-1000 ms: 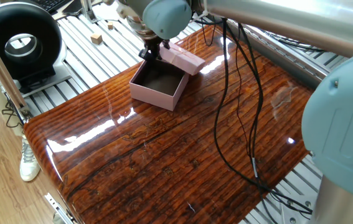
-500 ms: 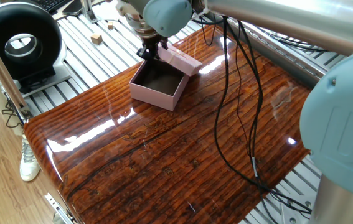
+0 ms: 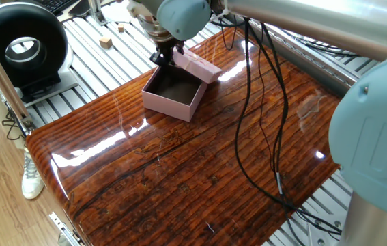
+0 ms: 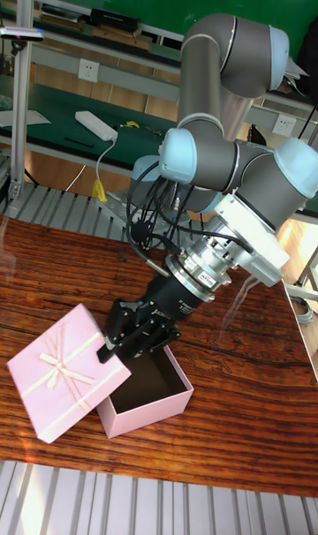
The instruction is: Cover the box
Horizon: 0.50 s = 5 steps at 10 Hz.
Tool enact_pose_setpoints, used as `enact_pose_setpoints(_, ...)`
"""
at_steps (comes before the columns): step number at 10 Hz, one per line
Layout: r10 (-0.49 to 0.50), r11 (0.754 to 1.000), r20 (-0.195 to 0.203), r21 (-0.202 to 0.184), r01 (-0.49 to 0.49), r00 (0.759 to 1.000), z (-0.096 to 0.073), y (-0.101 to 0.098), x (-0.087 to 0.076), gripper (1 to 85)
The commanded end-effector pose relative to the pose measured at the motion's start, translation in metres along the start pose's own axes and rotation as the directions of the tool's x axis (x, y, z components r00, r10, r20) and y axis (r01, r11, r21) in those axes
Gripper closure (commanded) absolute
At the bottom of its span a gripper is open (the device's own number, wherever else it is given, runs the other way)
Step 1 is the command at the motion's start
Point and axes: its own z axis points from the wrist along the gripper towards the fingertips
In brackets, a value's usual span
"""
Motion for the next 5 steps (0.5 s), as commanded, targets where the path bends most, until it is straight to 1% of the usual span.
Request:
enact_pose_setpoints(1,-0.163,0.985,0.029,0.058,0.162,0.986,0.0,-0.015,-0.009,52.0)
enact_pose_setpoints(2,-0.186,0.982,0.065,0.055,0.183,0.98,-0.001,-0.012,-0.018,52.0)
enact_pose_setpoints(3,-0.217,0.975,0.108,0.082,0.208,0.97,-0.002,-0.016,-0.031,52.0)
enact_pose_setpoints(4,-0.217,0.975,0.138,0.083,0.207,0.966,-0.003,-0.015,-0.039,52.0)
enact_pose_setpoints(5,-0.214,0.975,0.136,0.08,0.205,0.967,-0.003,-0.014,-0.038,52.0)
